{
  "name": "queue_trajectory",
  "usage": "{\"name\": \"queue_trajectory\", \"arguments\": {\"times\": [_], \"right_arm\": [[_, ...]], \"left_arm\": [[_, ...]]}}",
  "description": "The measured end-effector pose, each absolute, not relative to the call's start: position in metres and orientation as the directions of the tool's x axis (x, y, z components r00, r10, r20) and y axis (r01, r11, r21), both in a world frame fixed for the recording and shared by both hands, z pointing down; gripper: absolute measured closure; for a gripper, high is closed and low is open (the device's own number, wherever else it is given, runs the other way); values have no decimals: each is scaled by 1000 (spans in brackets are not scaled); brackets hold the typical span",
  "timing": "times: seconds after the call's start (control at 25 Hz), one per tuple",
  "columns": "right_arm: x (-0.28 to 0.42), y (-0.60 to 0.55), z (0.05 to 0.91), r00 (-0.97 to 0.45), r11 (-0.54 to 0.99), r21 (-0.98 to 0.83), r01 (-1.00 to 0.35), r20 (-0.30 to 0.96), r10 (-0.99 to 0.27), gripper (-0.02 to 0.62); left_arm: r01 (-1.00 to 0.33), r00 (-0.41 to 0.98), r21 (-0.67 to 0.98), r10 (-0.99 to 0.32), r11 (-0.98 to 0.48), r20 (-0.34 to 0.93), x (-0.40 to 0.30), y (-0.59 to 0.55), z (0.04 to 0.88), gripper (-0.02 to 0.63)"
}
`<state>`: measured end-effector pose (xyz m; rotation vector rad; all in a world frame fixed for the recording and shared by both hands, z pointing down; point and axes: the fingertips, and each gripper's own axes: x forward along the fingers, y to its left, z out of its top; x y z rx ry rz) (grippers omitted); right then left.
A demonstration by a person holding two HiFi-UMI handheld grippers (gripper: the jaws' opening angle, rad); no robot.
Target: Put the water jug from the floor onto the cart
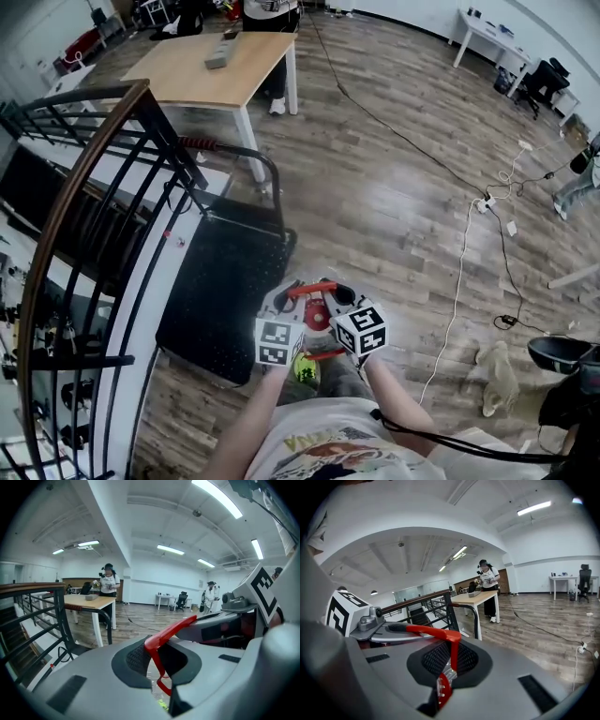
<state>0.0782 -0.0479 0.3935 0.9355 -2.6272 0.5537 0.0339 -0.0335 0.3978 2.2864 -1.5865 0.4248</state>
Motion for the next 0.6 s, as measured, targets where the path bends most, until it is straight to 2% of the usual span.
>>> {"name": "queue_trajectory", "arguments": {"times": [0.6], "right_arm": [[7, -139, 414, -883, 872, -317, -373, 410, -229, 575]], "left_arm": [[-997, 45, 73, -876, -11, 480, -32, -113, 420, 569]]}}
